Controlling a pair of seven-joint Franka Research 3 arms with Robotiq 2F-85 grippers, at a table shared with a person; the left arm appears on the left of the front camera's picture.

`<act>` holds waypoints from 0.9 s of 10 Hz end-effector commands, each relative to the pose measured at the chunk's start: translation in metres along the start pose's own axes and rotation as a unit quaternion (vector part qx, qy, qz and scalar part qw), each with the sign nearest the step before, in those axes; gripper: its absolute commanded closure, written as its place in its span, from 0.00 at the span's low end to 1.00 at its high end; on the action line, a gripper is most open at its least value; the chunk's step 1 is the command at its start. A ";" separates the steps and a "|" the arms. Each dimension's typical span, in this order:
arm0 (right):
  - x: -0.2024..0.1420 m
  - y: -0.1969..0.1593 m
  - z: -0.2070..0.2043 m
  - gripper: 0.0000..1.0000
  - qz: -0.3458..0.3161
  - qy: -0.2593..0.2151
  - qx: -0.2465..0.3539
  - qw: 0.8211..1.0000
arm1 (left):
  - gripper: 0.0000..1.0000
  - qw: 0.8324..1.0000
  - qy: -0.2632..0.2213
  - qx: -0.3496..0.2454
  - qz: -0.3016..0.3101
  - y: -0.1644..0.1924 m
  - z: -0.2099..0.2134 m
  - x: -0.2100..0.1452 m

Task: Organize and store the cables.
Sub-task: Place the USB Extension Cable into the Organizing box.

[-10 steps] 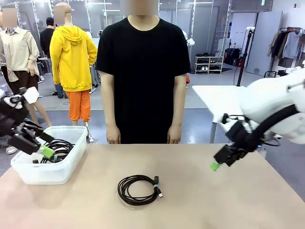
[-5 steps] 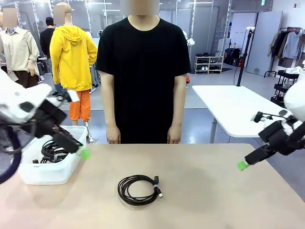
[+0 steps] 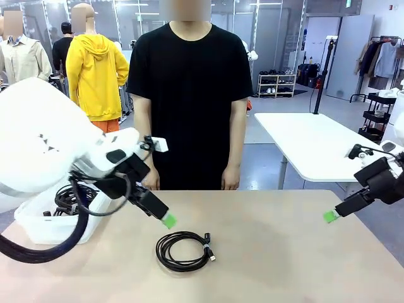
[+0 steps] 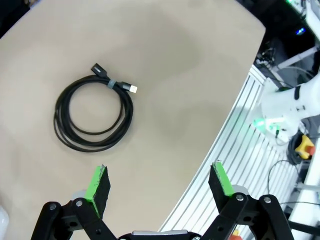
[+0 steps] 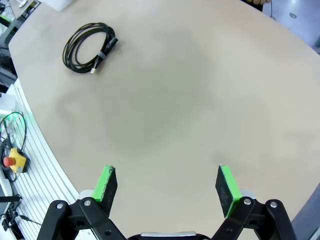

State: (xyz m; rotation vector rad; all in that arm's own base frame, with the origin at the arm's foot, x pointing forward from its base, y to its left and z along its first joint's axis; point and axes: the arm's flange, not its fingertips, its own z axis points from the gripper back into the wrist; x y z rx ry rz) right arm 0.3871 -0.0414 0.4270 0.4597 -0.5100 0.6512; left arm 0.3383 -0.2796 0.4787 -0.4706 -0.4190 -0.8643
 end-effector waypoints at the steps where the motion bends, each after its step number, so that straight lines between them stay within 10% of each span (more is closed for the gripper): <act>1: 0.001 0.002 0.000 0.00 -0.009 0.007 -0.003 1.000 | 0.00 1.000 -0.013 -0.001 0.002 0.005 0.013 -0.004; 6: 0.001 0.002 0.000 0.00 -0.009 0.007 -0.003 1.000 | 0.00 1.000 -0.013 0.000 0.008 0.008 0.013 0.001; 9: 0.001 0.002 0.000 0.00 -0.009 0.007 -0.003 1.000 | 0.00 0.990 -0.037 0.059 0.127 -0.009 -0.036 0.030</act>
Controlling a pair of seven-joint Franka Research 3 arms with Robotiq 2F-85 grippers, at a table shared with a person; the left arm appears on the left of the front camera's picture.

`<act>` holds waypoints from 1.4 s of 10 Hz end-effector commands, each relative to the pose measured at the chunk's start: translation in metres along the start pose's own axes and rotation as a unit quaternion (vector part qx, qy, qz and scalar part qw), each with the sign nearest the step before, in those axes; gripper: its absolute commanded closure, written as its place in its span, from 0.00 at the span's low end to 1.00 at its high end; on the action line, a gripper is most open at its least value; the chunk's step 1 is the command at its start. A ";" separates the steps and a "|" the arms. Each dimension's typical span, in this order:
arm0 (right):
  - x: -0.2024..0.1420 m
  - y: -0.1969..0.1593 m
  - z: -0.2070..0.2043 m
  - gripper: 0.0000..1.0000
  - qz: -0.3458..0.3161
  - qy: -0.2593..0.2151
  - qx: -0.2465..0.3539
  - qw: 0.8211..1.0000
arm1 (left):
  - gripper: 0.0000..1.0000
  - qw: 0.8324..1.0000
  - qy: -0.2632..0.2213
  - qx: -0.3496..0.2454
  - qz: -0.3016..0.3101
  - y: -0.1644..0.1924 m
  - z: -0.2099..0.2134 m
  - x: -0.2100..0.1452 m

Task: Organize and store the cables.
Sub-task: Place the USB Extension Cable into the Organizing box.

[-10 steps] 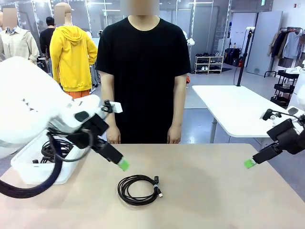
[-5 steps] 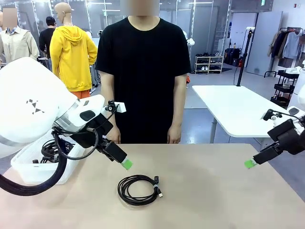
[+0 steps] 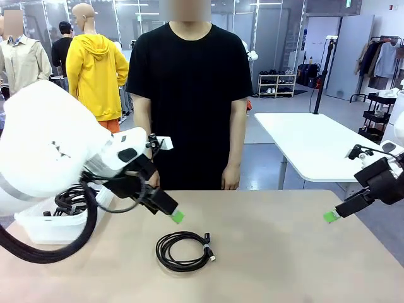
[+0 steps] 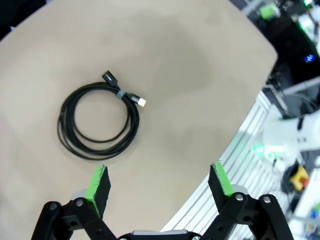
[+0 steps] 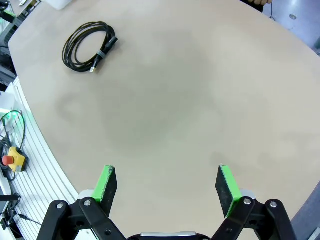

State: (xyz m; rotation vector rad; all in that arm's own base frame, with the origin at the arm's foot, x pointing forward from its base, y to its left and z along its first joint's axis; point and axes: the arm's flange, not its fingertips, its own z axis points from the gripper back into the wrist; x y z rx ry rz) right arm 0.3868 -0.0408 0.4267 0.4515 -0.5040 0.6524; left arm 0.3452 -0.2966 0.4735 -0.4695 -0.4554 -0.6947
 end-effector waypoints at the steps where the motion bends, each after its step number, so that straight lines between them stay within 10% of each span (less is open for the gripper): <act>1: 0.001 0.001 0.000 0.00 -0.009 0.002 0.000 1.000 | 0.00 0.996 -0.008 0.035 0.084 -0.013 -0.036 0.020; 14: 0.001 0.001 0.000 0.00 -0.009 0.002 0.000 1.000 | 0.00 0.938 0.151 0.191 0.246 0.007 -0.245 0.097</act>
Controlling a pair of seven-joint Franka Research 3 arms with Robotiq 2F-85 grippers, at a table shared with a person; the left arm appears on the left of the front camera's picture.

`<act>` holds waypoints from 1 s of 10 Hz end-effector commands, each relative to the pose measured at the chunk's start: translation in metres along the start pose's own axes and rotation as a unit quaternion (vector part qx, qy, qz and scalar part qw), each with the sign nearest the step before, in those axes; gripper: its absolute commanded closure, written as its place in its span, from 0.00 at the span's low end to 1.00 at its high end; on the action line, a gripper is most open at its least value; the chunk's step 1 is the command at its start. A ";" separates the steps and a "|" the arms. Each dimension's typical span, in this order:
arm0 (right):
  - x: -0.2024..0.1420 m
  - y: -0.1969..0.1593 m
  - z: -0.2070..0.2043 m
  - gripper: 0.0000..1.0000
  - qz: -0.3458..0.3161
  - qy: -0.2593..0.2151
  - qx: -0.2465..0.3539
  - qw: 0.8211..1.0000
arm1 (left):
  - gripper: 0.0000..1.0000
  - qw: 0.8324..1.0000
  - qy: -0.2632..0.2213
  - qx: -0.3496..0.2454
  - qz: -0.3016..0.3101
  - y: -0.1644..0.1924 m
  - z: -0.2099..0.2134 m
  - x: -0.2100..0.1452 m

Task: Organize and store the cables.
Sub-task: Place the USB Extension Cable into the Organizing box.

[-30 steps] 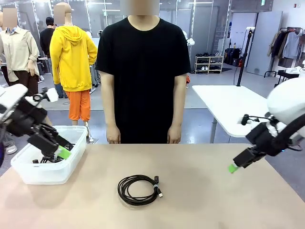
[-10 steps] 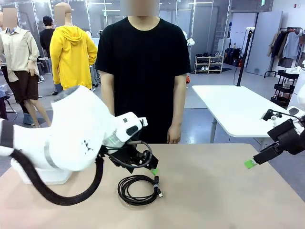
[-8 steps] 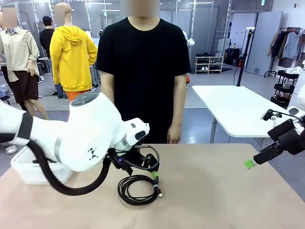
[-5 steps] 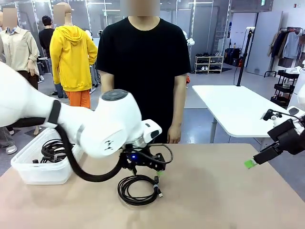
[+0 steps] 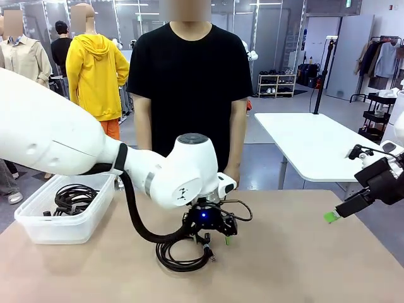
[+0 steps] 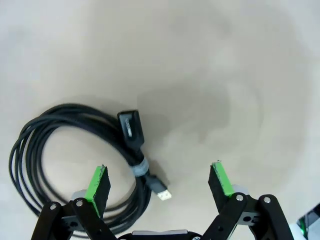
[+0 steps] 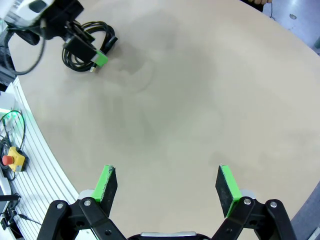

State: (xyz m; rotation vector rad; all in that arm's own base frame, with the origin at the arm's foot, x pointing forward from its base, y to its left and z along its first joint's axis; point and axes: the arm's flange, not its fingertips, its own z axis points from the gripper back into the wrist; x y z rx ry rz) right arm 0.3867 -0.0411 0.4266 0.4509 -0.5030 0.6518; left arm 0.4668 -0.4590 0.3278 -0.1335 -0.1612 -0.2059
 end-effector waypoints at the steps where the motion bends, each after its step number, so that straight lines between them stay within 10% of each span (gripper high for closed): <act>1: 0.002 0.001 0.000 0.00 -0.009 0.002 0.000 1.000 | 0.00 0.999 0.001 0.036 0.021 -0.013 -0.012 0.013; 5: 0.002 0.001 0.000 0.00 -0.009 0.002 0.000 1.000 | 0.07 0.998 0.027 0.049 0.039 -0.011 -0.014 0.010; 8: 0.002 0.001 0.000 0.00 -0.009 0.002 0.000 1.000 | 1.00 0.997 0.034 0.060 0.046 -0.011 -0.014 0.010; 10: 0.002 0.001 0.000 0.00 -0.009 0.002 0.000 1.000 | 1.00 0.996 0.036 0.066 0.050 -0.010 -0.015 0.011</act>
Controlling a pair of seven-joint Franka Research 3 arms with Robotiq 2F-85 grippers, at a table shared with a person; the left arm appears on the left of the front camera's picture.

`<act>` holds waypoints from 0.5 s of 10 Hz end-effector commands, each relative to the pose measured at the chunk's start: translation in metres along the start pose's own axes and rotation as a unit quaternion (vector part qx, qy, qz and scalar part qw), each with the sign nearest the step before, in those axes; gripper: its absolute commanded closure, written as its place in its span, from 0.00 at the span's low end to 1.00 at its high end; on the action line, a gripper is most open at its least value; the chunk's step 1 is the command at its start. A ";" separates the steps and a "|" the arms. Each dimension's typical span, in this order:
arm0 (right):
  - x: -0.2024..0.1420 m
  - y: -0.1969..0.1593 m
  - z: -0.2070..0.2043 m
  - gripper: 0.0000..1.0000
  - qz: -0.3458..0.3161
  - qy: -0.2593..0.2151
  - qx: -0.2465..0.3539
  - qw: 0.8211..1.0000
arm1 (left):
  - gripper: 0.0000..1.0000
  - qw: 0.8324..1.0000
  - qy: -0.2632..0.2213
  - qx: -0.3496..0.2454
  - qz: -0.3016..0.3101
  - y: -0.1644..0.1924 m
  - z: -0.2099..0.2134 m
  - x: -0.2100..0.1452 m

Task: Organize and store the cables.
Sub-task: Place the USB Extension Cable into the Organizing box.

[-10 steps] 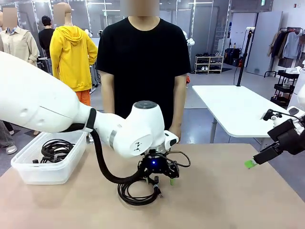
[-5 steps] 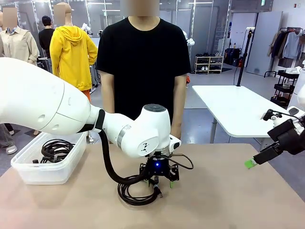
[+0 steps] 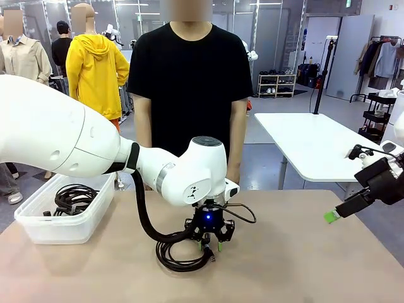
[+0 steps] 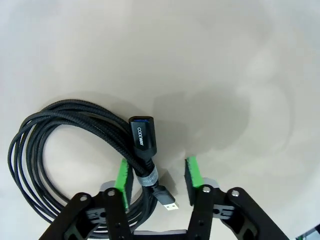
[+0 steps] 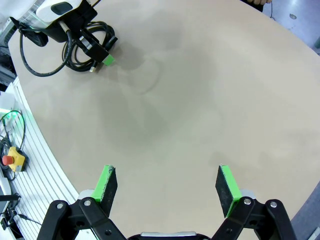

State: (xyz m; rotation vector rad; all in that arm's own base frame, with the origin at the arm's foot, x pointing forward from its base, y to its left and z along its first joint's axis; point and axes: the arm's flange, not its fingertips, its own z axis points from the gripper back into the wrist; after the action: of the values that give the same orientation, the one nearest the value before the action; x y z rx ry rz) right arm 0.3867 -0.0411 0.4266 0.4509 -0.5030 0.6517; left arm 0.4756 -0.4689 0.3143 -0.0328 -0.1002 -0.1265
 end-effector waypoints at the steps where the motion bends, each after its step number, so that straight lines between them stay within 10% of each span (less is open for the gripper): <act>1: 0.002 0.001 0.000 0.00 -0.009 0.002 0.000 1.000 | 0.86 1.000 0.002 0.020 0.013 -0.005 0.002 0.002; 5: 0.002 0.001 0.000 0.00 -0.009 0.002 0.000 1.000 | 1.00 1.000 0.004 0.019 0.010 -0.007 0.014 0.000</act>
State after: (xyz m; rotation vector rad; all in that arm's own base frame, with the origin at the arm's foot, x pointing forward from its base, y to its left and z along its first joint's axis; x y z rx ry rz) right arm 0.3867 -0.0411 0.4266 0.4509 -0.5030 0.6517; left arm 0.4758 -0.4726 0.3210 -0.0232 -0.0938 -0.1250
